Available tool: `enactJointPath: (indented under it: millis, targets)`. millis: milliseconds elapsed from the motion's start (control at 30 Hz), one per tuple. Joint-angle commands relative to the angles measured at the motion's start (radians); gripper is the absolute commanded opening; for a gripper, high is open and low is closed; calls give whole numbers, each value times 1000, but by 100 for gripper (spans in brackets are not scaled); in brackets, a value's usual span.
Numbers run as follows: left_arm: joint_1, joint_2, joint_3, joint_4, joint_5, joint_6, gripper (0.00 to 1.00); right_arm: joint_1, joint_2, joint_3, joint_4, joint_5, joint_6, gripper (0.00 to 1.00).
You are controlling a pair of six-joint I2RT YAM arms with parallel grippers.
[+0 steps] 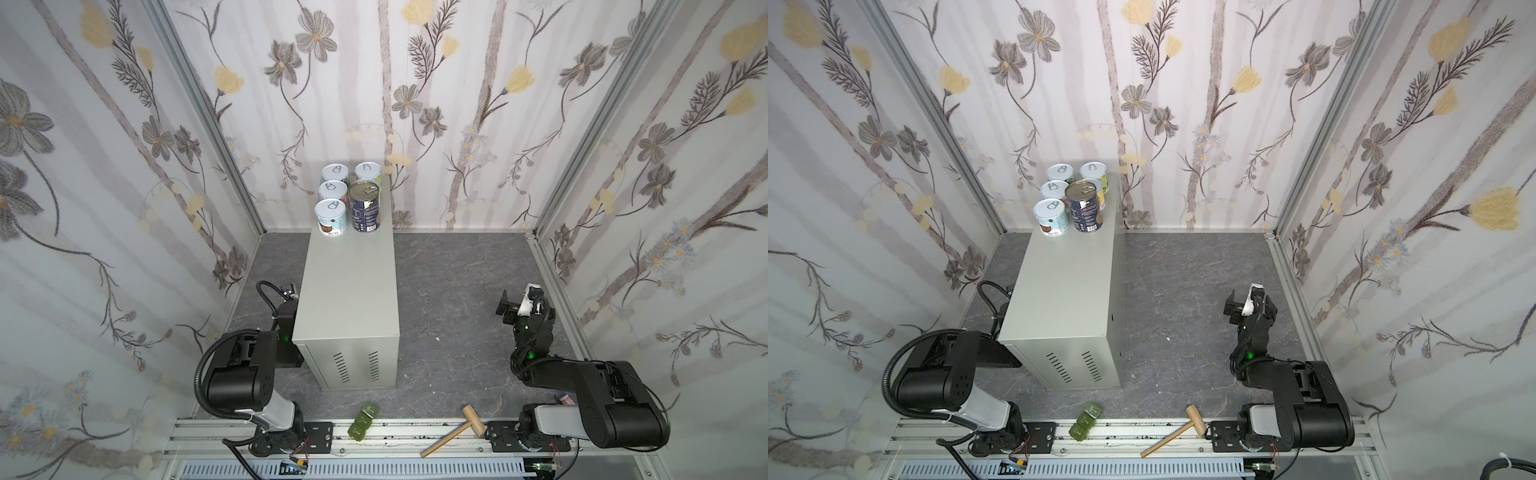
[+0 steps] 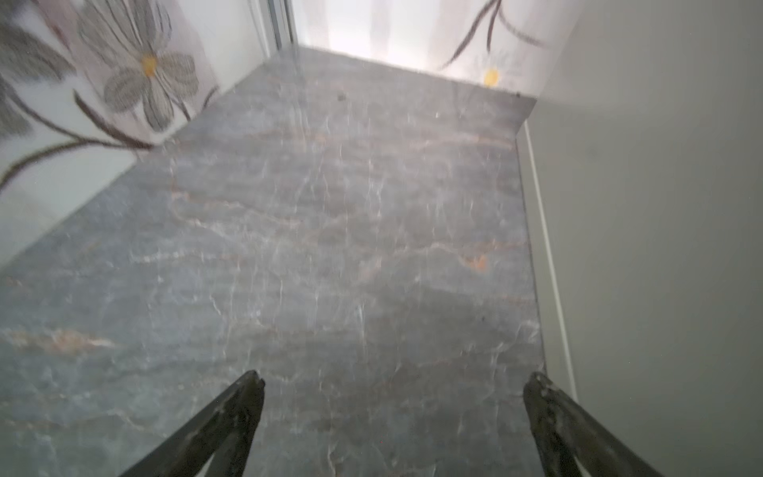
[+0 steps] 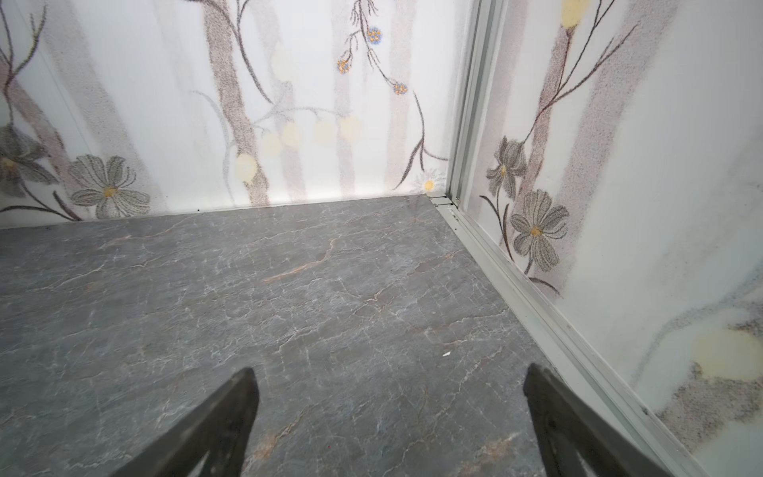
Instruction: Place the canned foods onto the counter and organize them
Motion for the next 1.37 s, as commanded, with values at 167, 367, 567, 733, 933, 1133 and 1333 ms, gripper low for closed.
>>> enactJointPath:
  millis: [167, 367, 567, 733, 933, 1133, 1333]
  targets:
    - [-26, 15, 51, 102, -73, 51, 100, -4, 9, 9, 170, 14, 36, 100]
    - [-35, 16, 62, 83, -60, 66, 100, 2, 10, 13, 165, 23, 33, 100]
    - [-35, 14, 64, 80, -60, 66, 100, 5, 10, 14, 163, 29, 31, 100]
    - [-36, 14, 62, 79, -60, 65, 100, 7, 10, 15, 160, 32, 31, 100]
    - [-36, 14, 63, 80, -60, 66, 100, 8, 11, 16, 160, 34, 29, 100]
    - [-36, 15, 65, 79, -60, 65, 100, 10, 12, 18, 160, 41, 26, 100]
    - [-35, 14, 63, 79, -60, 67, 100, 20, 13, 20, 159, 54, 18, 100]
